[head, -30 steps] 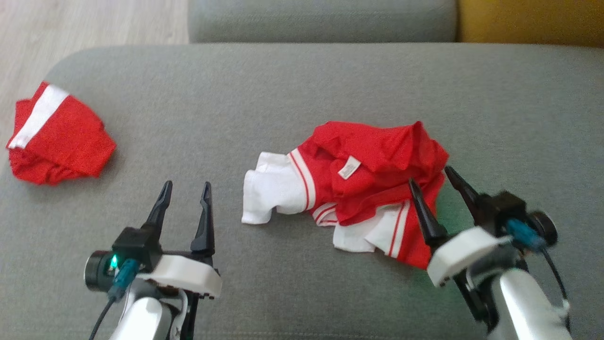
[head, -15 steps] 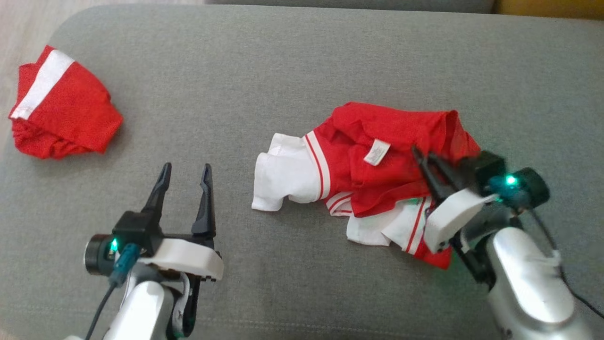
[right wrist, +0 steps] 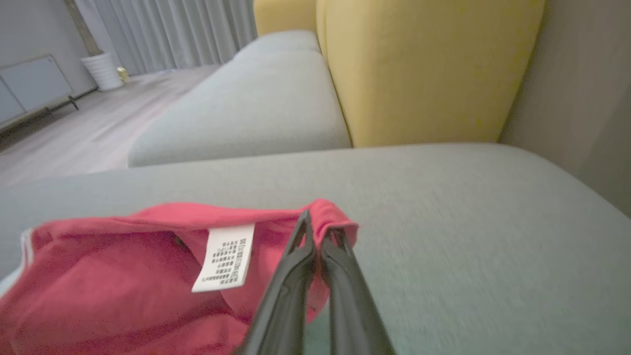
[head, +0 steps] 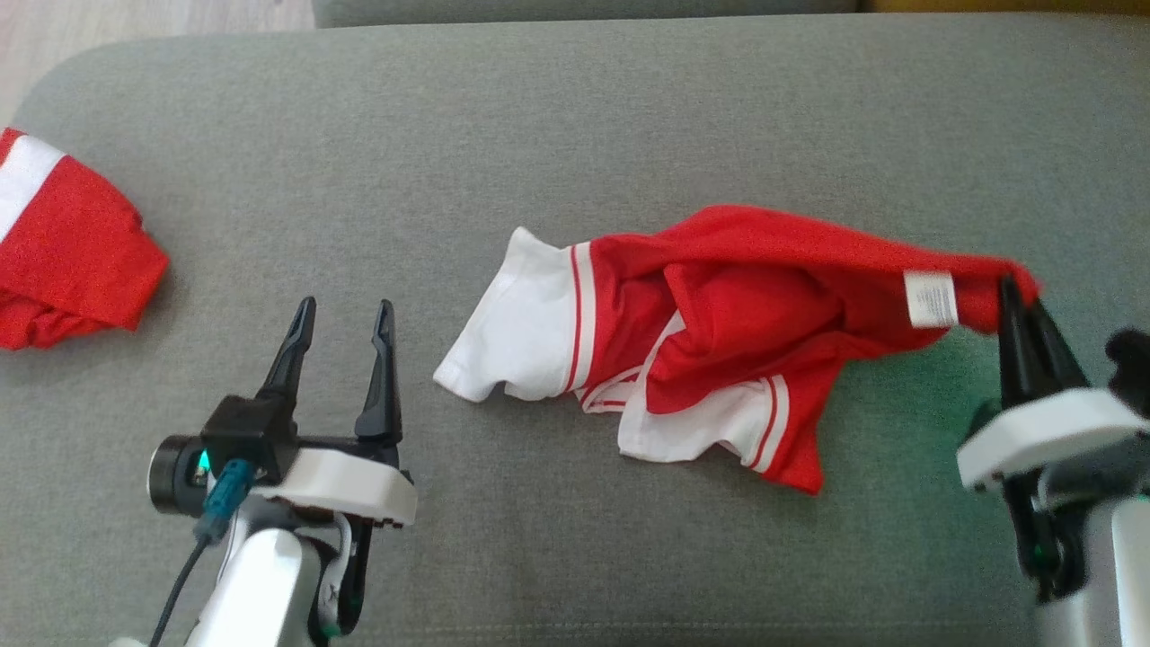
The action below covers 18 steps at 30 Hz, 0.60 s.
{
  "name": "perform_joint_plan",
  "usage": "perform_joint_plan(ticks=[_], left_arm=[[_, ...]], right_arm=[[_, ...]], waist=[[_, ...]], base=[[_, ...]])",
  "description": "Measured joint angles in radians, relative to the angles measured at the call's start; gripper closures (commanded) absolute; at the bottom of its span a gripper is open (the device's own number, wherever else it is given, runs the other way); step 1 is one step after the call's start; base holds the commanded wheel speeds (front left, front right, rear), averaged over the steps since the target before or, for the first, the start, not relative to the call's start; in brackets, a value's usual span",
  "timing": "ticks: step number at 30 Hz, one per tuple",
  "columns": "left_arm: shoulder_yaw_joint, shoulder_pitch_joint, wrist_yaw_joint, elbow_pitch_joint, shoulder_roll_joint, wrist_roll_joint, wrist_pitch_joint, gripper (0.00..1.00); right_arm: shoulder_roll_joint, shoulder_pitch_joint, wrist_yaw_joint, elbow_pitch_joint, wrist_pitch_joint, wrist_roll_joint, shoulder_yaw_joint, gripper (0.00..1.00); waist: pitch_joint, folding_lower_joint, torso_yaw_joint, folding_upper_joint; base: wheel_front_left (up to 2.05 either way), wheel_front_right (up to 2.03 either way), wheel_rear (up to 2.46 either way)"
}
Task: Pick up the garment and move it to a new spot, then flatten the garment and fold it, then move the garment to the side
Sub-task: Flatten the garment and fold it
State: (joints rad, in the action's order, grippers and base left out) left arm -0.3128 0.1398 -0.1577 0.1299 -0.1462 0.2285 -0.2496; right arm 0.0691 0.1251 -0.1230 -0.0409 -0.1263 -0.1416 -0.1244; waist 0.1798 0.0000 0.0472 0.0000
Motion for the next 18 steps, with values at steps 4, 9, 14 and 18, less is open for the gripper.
perform_joint_plan(ticks=[4, 9, 14, 18], left_arm=[[0.002, 0.0, 0.001, 0.0, 0.003, -0.008, 0.0, 0.0], [0.006, 0.0, 0.01, 0.0, 0.005, -0.008, 0.0, 0.0], [0.01, 0.0, 0.013, 0.003, 0.006, -0.016, 0.0, 0.0], [0.013, -0.001, 0.017, 0.005, 0.006, -0.016, 0.0, 0.0]], right_arm=[[-0.013, -0.044, 0.0, -0.052, -0.016, -0.01, -0.028, 1.0], [-0.023, -0.054, 0.0, -0.129, -0.002, -0.026, -0.021, 0.0], [-0.023, -0.055, 0.0, -0.126, 0.032, -0.052, -0.02, 0.0], [-0.023, -0.075, 0.0, -0.075, 0.049, -0.063, -0.017, 0.0]], waist=[[0.005, 0.0, -0.011, 0.0], [0.008, 0.0, -0.019, 0.0], [0.0, 0.0, -0.025, 0.0], [-0.014, 0.0, -0.027, 0.0]], base=[[0.0, 0.0, 0.0], [0.0, 0.0, 0.0], [0.0, 0.0, 0.0], [0.0, 0.0, 0.0]])
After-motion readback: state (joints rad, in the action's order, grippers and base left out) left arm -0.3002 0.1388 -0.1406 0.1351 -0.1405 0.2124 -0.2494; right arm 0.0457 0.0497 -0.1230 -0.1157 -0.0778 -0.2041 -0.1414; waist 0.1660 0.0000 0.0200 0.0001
